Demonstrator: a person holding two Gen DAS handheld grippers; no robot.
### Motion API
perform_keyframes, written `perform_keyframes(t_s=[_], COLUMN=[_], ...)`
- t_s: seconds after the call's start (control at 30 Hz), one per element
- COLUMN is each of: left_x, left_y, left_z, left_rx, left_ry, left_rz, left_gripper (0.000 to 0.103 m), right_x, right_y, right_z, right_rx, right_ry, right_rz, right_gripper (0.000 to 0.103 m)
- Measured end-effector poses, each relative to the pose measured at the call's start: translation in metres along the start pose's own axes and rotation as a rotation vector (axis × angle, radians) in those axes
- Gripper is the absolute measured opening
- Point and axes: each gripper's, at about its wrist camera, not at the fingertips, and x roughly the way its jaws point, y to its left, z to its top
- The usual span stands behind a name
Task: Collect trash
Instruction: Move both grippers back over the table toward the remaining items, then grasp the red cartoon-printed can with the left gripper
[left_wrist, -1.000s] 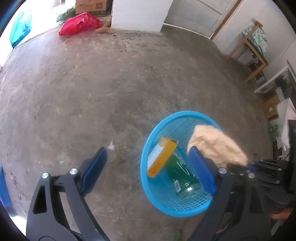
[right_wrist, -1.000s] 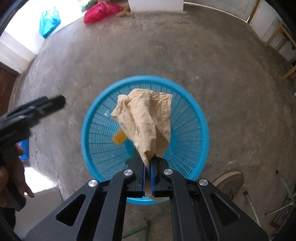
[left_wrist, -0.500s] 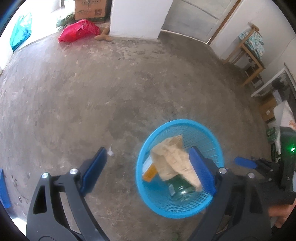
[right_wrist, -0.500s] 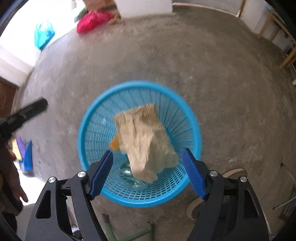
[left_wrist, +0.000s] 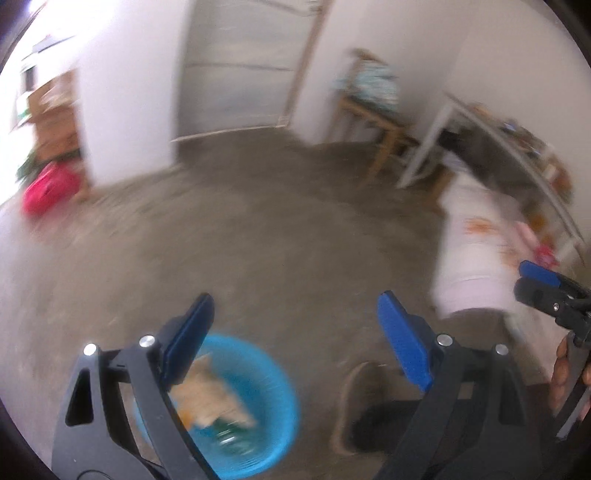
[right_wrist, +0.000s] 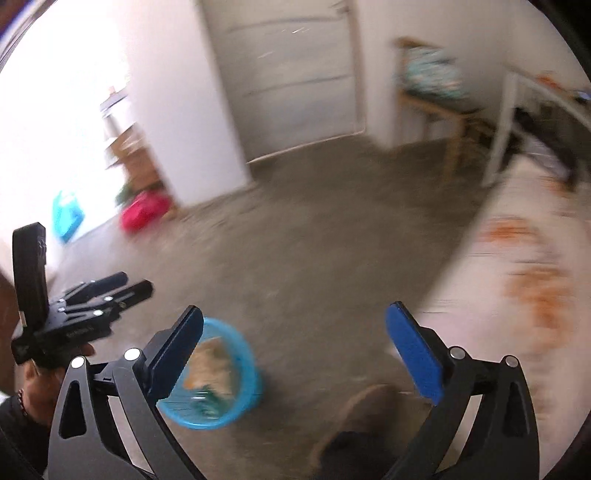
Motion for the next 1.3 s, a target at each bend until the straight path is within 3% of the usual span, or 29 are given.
perform_keyframes(t_s=[0.2, 0.43, 0.53, 0.63, 0.77, 0.87, 0.93, 1.03, 1.23, 1.3], left_x=[0.025, 0.048, 0.072, 0.100, 0.142, 0.173, 0.193, 0.217, 0.256, 0.266], left_y=[-0.145, -0.317, -0.410, -0.489, -0.577, -0.619, -0.644, -0.661, -0.699, -0.703], left_z=[0.027, 0.034, 0.035, 0.028, 0.020, 0.015, 0.015, 0.018, 0.015, 0.016], left_rx=[0.180, 0.349, 0.417, 0.454, 0.474, 0.460, 0.431, 0.389, 0.410, 0.392], left_ry=[-0.003, 0.033, 0.083, 0.130, 0.210, 0.256, 0.276, 0.317, 0.347, 0.357], left_rz=[-0.174, -0.362, -0.453, -0.492, -0.515, -0.518, -0.492, -0.459, -0.333, -0.323], left_gripper=[0.086, 0.086, 0.086, 0.086, 0.086, 0.086, 0.086, 0.086, 0.086, 0.086], right_x=[-0.081, -0.152, -0.170, -0.182, -0.202, -0.209, -0.211, -0.214, -0.216, -0.218], right_y=[-0.127, -0.269, -0.309, -0.347, -0.378, -0.400, -0.413, -0.419, -0.422, -0.421], right_z=[-0.019, -0.083, -0.114, -0.142, -0.165, -0.182, -0.191, -0.197, -0.202, -0.201], right_rx=[0.105, 0.315, 0.412, 0.514, 0.565, 0.640, 0.686, 0.718, 0.724, 0.729], right_ry=[-0.075, -0.110, -0.137, -0.144, -0.162, -0.151, -0.152, -0.161, -0.171, -0.175], right_rz=[-0.251, -0.495, -0.555, -0.612, -0.675, -0.735, -0.729, -0.720, -0.693, -0.687], right_gripper=[0.096, 0.097, 0.097, 0.097, 0.097, 0.097, 0.097, 0.097, 0.096, 0.097])
